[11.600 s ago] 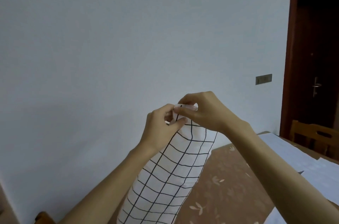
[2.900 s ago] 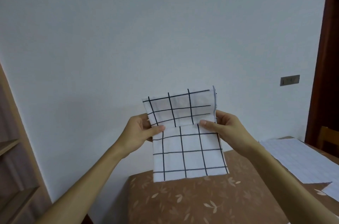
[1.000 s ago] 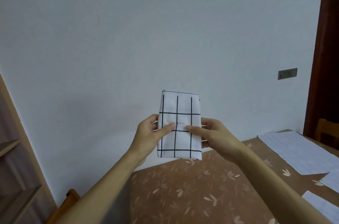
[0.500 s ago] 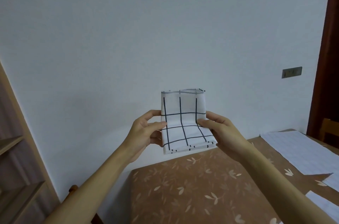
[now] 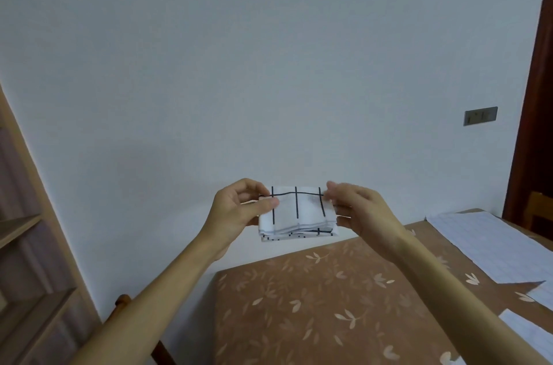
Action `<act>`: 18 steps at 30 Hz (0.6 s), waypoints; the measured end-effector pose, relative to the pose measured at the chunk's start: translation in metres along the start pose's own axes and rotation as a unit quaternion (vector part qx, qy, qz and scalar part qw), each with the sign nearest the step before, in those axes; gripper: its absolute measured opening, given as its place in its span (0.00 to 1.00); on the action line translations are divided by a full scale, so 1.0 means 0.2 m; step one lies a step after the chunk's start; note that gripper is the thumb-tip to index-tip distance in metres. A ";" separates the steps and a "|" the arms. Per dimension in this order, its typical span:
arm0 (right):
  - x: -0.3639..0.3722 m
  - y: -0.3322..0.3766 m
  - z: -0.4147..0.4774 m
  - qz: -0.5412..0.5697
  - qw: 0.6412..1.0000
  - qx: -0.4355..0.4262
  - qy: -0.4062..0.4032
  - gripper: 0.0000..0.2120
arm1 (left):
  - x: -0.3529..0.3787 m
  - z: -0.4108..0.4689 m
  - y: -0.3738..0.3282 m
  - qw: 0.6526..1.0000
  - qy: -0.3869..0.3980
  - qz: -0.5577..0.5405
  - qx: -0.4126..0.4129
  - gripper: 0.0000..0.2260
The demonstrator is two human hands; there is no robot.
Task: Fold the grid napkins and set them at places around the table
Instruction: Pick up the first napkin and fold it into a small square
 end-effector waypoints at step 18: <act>0.13 -0.32 0.06 -0.100 0.994 -0.040 -0.021 0.09 | -0.01 -0.10 0.32 0.997 -0.007 0.014 -0.074 0.15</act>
Point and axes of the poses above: each hand's wrist, its own z-axis towards the middle knuckle, its own x-axis out of the palm, y = z × x, the point moved 2 cm from there along z, towards the middle knuckle, and after that the axes turned 7 degrees about -y, right-handed, at the moved point
